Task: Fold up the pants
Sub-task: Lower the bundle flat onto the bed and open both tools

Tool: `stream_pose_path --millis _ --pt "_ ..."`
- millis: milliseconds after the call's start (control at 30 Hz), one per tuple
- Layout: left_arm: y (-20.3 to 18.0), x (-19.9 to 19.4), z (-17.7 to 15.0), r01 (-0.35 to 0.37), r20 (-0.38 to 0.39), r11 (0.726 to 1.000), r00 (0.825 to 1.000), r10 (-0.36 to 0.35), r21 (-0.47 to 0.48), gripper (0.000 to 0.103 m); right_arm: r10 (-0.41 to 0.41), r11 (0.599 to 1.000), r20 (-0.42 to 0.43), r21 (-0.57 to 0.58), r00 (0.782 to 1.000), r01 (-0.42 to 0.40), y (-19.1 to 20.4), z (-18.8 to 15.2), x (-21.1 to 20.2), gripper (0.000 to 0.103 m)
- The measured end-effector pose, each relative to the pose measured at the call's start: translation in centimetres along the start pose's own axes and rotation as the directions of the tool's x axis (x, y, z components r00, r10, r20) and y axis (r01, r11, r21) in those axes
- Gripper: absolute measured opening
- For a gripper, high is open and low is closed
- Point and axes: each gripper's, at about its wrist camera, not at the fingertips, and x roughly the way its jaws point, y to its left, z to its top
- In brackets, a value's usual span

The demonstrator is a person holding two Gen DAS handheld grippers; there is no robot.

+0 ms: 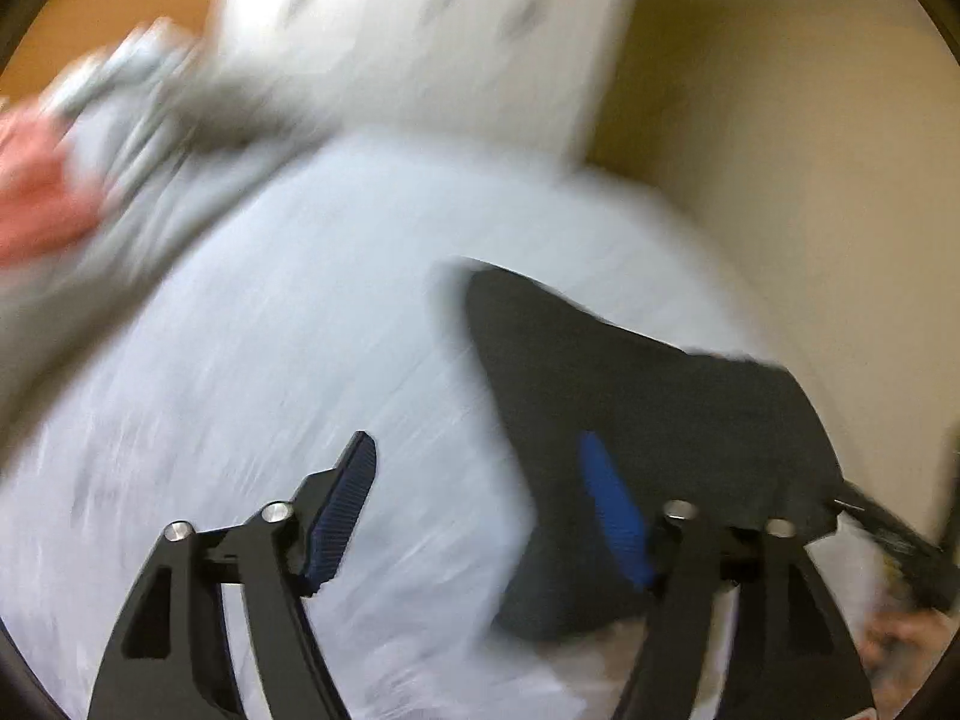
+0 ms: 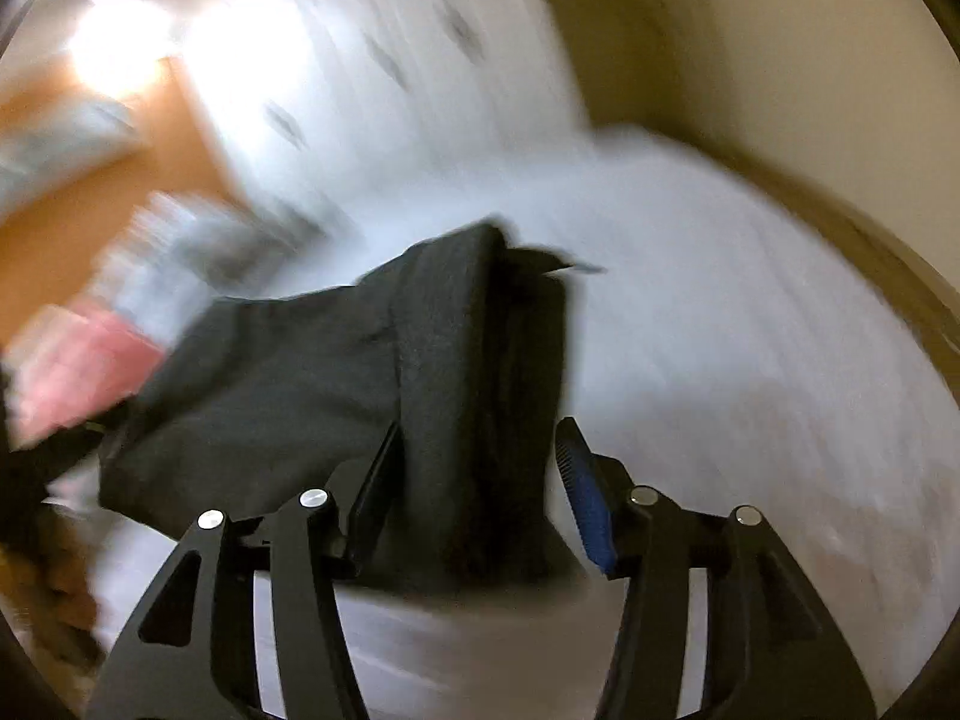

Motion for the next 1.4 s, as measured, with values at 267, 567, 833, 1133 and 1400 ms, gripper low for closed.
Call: stream_pose_path --millis 267,567,833,1133,1400 --pt "4.8 7.6 -4.4 0.054 -0.181 0.986 0.980 -0.083 -0.157 0.058 -0.018 0.998 -0.091 -0.063 0.996 0.013 -2.6 -3.1 4.5 0.075" --pt "0.7 13.9 -5.9 0.202 -0.231 0.962 0.943 -0.241 -0.182 0.043 0.070 0.990 -0.231 0.136 0.970 -0.040 -4.8 -5.4 12.5 0.051" --pt "-0.1 7.0 2.2 0.275 -0.055 0.957 0.958 -0.281 -0.093 0.018 0.178 0.984 -0.009 0.002 0.984 -0.178 1.6 0.2 5.5 0.024" --pt "2.5 6.3 -0.9 0.076 -0.117 0.997 0.990 -0.075 -0.001 0.041 0.143 0.990 -0.024 -0.009 0.989 -0.143 2.2 -1.0 5.4 0.042" --pt "3.8 7.9 -3.8 0.024 -0.188 0.997 0.981 -0.038 -0.078 0.060 -0.047 0.996 -0.062 -0.077 0.997 0.042 0.1 -4.8 5.4 0.052"
